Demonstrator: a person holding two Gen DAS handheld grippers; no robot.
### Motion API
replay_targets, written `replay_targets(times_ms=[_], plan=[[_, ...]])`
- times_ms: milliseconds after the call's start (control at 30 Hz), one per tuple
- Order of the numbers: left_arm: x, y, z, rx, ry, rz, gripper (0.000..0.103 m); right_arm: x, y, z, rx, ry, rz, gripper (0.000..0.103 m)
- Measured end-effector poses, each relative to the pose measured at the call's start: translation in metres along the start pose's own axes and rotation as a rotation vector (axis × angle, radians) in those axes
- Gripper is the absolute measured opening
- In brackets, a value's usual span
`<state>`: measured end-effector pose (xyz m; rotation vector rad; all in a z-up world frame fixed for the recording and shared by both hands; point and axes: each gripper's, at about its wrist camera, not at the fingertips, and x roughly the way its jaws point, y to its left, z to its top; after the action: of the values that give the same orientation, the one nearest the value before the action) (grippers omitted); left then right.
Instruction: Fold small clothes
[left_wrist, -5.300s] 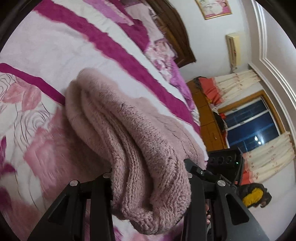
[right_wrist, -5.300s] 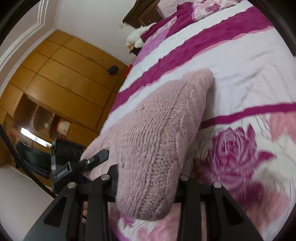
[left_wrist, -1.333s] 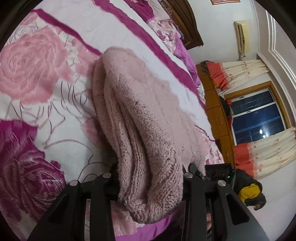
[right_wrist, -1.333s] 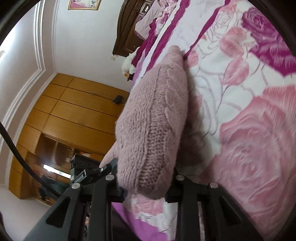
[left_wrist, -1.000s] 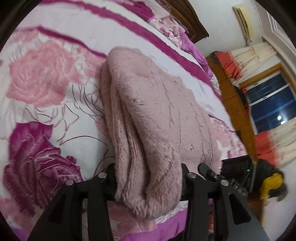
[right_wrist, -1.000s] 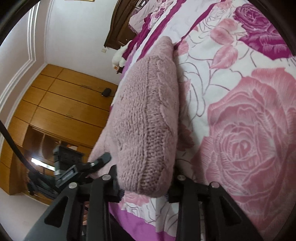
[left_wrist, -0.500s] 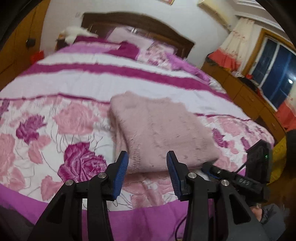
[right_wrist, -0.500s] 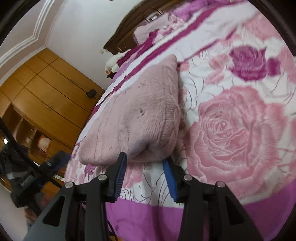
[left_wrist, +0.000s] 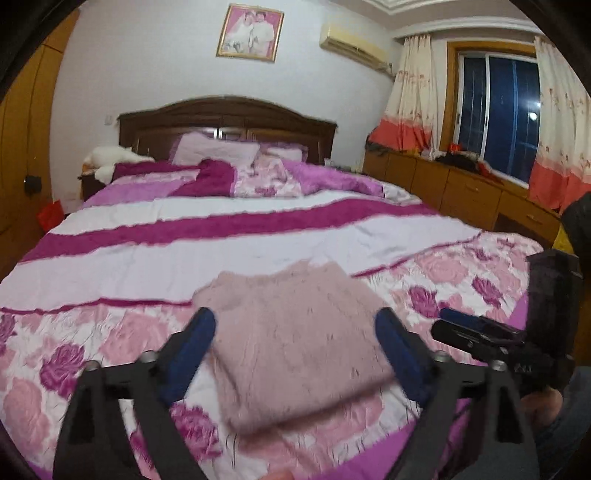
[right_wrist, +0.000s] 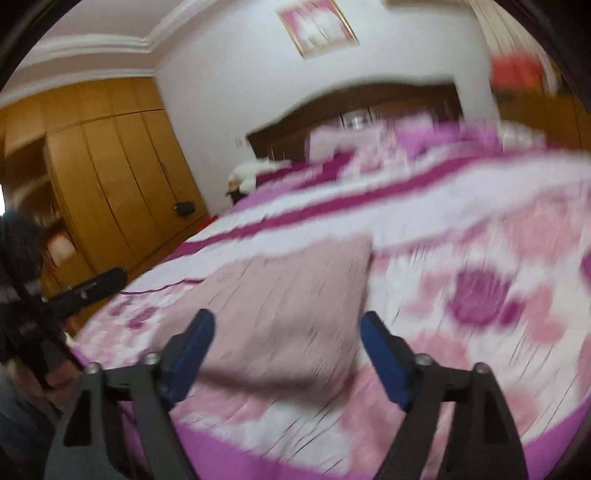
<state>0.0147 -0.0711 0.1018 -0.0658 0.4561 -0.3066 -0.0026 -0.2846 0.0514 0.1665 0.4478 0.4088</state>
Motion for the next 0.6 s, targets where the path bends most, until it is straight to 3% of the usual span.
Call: replay_targets(times_ms=[100,200,433,600], plan=[[0.018,0.011,-0.006,0.006,-0.044,-0.006,0.082,0.007,0.011,0.003,-0.184,-0.037,-0.097,0.098],[0.038,0.024,-0.017,0.003,-0.001,0.004,0.084,0.018,0.015,-0.006,-0.296,-0.016,-0.122,0.098],[0.072,0.048,-0.056,-0.023,0.072,0.104,0.084,0.035,0.005,-0.027,-0.231,0.032,-0.111,0.103],[0.079,0.052,-0.063,-0.056,0.089,0.086,0.084,0.038,0.007,-0.036,-0.239,0.053,-0.115,0.103]])
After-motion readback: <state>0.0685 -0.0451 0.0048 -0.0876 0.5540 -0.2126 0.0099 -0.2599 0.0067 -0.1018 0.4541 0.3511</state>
